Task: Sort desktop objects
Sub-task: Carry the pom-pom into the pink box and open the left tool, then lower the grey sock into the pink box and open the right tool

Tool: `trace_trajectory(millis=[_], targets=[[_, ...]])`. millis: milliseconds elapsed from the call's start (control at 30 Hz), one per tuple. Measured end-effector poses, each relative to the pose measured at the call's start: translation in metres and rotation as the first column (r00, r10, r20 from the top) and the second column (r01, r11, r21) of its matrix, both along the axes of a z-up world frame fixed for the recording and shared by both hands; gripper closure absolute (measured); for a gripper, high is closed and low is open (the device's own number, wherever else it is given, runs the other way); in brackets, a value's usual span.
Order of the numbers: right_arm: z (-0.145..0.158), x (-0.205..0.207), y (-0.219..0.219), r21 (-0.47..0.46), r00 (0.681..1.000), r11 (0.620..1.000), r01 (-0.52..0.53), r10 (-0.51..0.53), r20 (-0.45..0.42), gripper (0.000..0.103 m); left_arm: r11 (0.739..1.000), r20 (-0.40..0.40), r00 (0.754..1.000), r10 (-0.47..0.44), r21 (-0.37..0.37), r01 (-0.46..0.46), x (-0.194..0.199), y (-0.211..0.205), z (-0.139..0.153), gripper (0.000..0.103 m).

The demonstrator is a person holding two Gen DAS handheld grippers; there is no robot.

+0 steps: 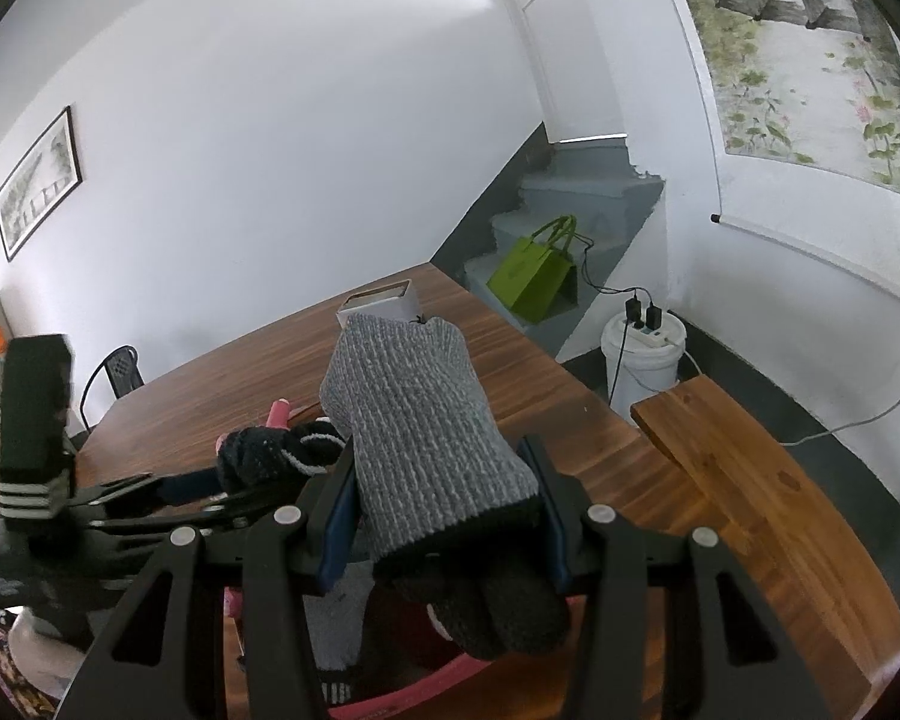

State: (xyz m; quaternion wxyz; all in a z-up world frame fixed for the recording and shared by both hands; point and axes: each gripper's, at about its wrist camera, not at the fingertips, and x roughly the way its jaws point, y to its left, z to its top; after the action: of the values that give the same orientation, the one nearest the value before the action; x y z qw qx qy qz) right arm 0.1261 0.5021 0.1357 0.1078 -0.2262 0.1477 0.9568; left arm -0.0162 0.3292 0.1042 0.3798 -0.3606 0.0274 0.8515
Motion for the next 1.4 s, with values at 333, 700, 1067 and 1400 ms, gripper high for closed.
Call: trace_trajectory(millis=[333, 700, 1067, 1400], targets=[[0.015, -0.055, -0.018, 0.024, 0.991, 0.993, -0.114, 0.112, 0.077, 0.049, 0.972, -0.082, 0.969, 0.231, 0.073, -0.226, 0.006, -0.083, 0.021, 0.016], [0.0, -0.139, -0.029, 0.027, 0.933, 0.981, -0.192, 0.174, 0.314, 0.049, 0.93, -0.111, 0.924, 0.367, 0.053, -0.363, 0.017, -0.151, -0.001, 0.016], [-0.018, -0.16, -0.026, 0.011, 0.892, 0.979, -0.202, 0.18, 0.414, 0.039, 0.923, -0.099, 0.918, 0.384, 0.035, -0.382, 0.016, -0.157, -0.006, 0.016], [0.029, -0.117, -0.027, 0.047, 0.964, 0.989, -0.142, 0.128, 0.232, 0.026, 0.916, -0.113, 0.909, 0.401, 0.03, -0.4, 0.024, -0.157, -0.001, 0.001]])
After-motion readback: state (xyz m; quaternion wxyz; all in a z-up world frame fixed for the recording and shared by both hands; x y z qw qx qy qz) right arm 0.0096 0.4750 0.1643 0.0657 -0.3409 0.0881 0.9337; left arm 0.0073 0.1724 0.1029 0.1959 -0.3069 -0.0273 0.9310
